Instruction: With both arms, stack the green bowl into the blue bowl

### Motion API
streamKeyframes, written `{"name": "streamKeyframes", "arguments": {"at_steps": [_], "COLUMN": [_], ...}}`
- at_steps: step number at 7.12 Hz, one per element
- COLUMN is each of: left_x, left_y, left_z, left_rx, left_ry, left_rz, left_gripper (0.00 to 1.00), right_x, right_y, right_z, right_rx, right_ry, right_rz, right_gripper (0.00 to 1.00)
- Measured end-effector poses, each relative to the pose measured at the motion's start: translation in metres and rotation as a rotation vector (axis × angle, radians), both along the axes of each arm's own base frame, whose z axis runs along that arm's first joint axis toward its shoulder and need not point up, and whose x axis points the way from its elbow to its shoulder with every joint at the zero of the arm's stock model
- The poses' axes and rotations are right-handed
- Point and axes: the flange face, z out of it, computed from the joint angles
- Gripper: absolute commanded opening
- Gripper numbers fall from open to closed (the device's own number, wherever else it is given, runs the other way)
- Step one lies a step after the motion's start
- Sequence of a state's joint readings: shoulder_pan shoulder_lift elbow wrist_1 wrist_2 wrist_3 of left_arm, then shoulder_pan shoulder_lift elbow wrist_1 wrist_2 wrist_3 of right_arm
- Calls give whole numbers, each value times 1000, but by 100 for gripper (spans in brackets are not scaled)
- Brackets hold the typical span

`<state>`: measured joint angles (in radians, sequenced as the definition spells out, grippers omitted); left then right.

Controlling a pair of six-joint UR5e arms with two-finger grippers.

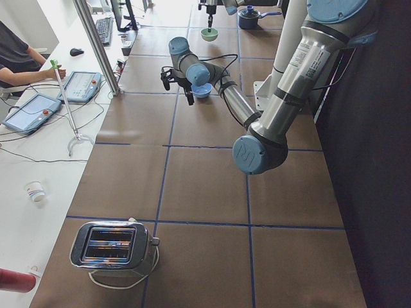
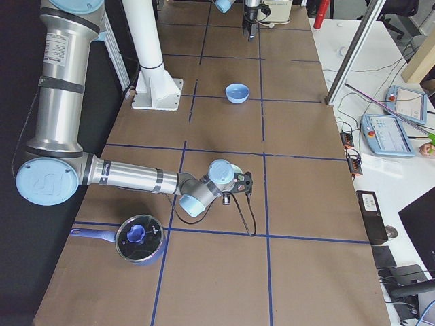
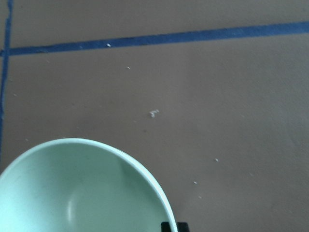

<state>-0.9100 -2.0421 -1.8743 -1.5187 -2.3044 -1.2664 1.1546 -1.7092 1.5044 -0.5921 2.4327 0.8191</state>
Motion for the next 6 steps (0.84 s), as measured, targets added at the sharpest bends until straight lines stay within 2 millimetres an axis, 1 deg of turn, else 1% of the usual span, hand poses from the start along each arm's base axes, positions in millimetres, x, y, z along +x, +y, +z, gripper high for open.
{"name": "streamKeyframes", "arguments": {"at_steps": [1, 2, 3, 4, 5, 6], "left_x": [-2, -8, -16, -24, -29, -28], "left_y": [0, 1, 5, 11, 14, 12], "left_z": [5, 11, 20, 38, 60, 76], "left_rx": [-2, 2, 31, 87, 141, 181], "left_ry": [-6, -15, -26, -45, -84, -136], "left_rz": [-3, -14, -12, 26, 60, 63], "left_gripper": [100, 100, 100, 100, 100, 100], "right_x": [-9, -26, -54, -91, -132, -171], "right_y": [-29, -65, -95, -113, -121, -119], "right_z": [-39, -92, -149, -202, -247, -284], "right_rx": [-12, -29, -40, -38, -30, -26], "right_ry": [-66, -131, -191, -236, -271, -299], "right_rz": [25, 55, 67, 63, 60, 62], "right_gripper": [0, 0, 0, 0, 0, 0]}}
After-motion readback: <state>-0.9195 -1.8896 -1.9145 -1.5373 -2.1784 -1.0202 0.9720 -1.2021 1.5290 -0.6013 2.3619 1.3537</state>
